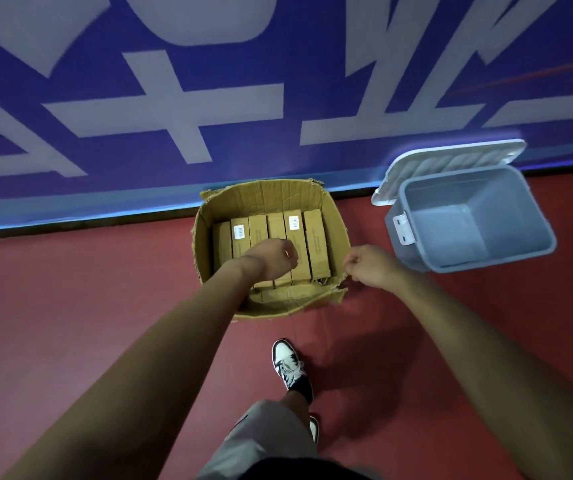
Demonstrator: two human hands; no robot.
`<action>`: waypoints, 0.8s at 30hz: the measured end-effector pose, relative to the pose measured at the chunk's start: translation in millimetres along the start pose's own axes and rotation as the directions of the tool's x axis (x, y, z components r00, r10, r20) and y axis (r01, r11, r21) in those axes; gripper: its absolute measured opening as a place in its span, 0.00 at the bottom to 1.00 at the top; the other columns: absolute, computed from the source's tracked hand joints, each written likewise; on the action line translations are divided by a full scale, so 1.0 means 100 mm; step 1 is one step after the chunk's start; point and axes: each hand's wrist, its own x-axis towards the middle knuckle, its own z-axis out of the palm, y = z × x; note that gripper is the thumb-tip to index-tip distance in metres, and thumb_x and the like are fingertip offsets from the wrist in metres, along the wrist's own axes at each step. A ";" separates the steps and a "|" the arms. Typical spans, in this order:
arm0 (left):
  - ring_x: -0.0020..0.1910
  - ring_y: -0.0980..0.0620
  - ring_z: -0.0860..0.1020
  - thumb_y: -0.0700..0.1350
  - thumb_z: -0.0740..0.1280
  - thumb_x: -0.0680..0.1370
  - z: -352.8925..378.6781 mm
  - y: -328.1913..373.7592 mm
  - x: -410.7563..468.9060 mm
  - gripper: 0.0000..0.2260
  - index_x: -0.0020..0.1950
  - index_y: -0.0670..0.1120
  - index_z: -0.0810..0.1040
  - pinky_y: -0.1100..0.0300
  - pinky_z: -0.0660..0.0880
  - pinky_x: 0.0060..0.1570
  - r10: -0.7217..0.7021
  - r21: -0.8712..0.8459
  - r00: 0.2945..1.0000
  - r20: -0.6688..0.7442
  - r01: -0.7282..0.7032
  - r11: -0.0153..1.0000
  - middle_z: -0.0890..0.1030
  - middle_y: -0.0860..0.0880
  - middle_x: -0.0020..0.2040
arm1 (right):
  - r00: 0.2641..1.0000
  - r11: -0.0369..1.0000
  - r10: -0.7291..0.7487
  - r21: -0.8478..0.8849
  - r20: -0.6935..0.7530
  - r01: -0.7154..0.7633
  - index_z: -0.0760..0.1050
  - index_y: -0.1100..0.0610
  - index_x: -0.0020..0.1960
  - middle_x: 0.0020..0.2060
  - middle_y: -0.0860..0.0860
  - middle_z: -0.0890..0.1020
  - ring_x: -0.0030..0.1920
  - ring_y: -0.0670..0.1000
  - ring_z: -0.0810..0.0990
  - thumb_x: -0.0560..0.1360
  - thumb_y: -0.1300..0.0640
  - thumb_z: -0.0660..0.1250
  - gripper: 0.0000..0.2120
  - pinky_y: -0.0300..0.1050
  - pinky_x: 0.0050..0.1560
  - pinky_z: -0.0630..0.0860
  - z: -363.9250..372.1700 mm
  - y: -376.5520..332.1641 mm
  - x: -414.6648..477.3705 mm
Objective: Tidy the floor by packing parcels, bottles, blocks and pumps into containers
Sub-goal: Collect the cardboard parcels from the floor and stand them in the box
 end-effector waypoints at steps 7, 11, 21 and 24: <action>0.57 0.46 0.76 0.45 0.60 0.79 0.22 0.18 -0.73 0.11 0.58 0.45 0.77 0.55 0.72 0.56 0.125 0.097 0.992 0.033 -0.127 0.987 0.78 0.46 0.59 | 0.998 0.996 -0.005 0.092 -0.070 0.011 0.76 0.54 0.45 0.41 0.53 0.79 0.43 0.53 0.77 0.77 0.58 0.61 0.06 0.45 0.48 0.73 0.19 0.12 -0.90; 0.54 0.47 0.77 0.44 0.60 0.79 0.34 0.28 -1.07 0.11 0.57 0.45 0.77 0.59 0.71 0.50 0.172 0.184 0.981 0.088 -0.186 0.965 0.79 0.46 0.58 | 0.995 0.991 0.022 0.135 -0.097 -0.009 0.77 0.56 0.46 0.41 0.55 0.80 0.37 0.51 0.75 0.77 0.59 0.62 0.06 0.42 0.44 0.71 0.38 0.16 -1.37; 0.48 0.47 0.77 0.42 0.60 0.77 0.37 0.21 -1.32 0.10 0.55 0.45 0.78 0.56 0.75 0.48 0.249 0.354 0.914 0.322 -0.360 0.863 0.79 0.46 0.54 | 0.957 0.937 0.231 0.306 -0.174 -0.171 0.78 0.65 0.49 0.34 0.55 0.79 0.27 0.50 0.71 0.77 0.62 0.60 0.10 0.41 0.32 0.69 0.82 0.00 -2.11; 0.44 0.49 0.76 0.41 0.59 0.77 0.34 0.19 -1.46 0.10 0.52 0.45 0.79 0.57 0.74 0.46 0.316 0.378 0.858 0.404 -0.472 0.796 0.79 0.47 0.50 | 0.923 0.883 0.330 0.411 -0.198 -0.227 0.78 0.65 0.49 0.30 0.53 0.75 0.29 0.50 0.71 0.77 0.64 0.59 0.10 0.38 0.28 0.68 1.05 -0.16 -2.38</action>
